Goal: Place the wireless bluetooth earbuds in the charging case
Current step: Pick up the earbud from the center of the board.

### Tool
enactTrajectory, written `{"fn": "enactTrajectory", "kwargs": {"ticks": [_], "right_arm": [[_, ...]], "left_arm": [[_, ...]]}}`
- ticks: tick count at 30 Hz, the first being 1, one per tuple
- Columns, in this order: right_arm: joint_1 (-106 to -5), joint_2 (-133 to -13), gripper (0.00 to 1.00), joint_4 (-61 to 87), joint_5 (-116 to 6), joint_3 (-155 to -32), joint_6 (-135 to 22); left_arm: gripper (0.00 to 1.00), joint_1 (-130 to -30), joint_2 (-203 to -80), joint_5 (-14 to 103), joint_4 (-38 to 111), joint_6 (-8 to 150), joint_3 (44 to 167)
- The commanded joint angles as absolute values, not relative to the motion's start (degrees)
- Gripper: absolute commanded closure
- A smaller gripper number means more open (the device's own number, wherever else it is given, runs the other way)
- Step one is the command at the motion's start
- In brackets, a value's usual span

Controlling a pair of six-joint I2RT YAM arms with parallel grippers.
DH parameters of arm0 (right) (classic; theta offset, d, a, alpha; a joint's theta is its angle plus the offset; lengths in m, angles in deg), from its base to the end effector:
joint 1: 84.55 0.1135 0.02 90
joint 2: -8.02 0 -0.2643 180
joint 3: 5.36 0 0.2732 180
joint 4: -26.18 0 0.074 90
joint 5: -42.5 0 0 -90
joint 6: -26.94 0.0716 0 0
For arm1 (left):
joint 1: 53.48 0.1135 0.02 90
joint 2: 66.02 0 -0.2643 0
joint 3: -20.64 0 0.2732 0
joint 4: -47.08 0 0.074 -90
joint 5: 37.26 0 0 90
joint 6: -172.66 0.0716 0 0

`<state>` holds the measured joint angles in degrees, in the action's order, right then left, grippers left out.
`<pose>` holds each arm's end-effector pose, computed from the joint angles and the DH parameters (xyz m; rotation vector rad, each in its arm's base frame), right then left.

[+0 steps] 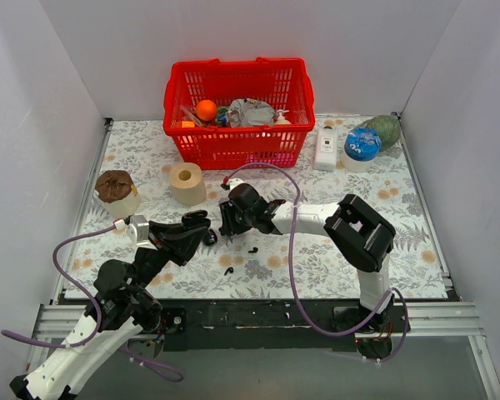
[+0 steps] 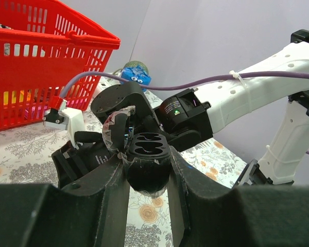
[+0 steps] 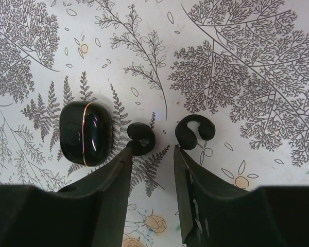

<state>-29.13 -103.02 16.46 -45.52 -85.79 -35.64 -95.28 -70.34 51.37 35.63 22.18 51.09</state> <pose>0.2637 0.3781 0.1269 -0.5570 2.3127 0.6975 0.1051 -0.0963 0.2906 -0.2181 1.4674 -1.5077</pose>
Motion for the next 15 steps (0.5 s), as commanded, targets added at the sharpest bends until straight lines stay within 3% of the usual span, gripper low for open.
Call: {"fn": "enactTrajectory", "kwargs": {"ticks": [1, 15], "right_arm": [[-29.7, -103.7, 0.55, 16.7, -45.4, -88.7, -34.7], [-29.9, -106.3, 0.56, 13.6, -45.5, -90.6, -34.8]], "left_arm": [[1.00, -95.4, -70.0, 51.9, 35.4, 22.0, 52.7], [1.00, -95.4, -70.3, 51.6, 35.4, 21.9, 52.7]]}}
